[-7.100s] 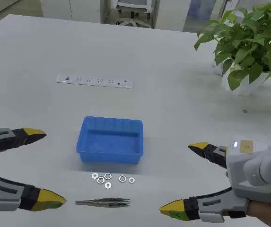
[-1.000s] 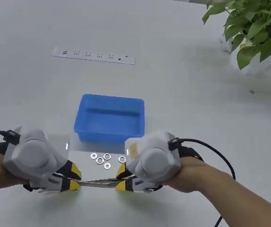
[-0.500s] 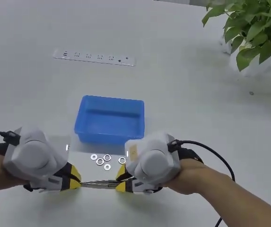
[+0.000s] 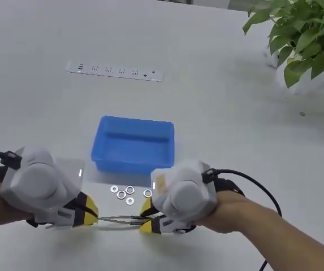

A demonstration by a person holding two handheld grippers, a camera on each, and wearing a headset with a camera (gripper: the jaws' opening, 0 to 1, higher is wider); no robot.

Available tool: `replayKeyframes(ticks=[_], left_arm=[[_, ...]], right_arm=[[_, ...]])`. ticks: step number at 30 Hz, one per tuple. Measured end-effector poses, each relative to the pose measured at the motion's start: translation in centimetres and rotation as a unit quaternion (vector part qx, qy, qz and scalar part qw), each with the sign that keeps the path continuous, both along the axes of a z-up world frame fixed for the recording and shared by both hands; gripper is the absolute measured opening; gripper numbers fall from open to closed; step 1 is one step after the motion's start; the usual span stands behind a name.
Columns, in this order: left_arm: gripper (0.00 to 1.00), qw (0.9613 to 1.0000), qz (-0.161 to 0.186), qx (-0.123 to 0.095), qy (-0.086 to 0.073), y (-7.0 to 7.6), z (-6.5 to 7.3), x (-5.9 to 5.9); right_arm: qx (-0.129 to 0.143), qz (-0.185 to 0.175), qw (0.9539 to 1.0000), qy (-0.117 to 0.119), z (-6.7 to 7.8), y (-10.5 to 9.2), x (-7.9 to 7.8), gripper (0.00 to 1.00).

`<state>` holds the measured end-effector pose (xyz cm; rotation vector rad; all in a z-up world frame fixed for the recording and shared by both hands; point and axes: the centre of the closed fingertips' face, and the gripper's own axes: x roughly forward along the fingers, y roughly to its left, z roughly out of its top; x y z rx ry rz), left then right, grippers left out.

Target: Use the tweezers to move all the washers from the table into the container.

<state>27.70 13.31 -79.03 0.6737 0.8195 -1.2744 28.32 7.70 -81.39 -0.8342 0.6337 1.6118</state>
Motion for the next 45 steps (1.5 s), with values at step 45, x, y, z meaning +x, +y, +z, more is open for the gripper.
replayKeyframes(ticks=[45], left_arm=[[0.05,0.9964,-0.030,-0.062,-0.049,-5.2,8.4,0.5]], right_arm=[[0.057,-0.027,0.9980,0.007,2.4,2.3,-0.2,0.11]])
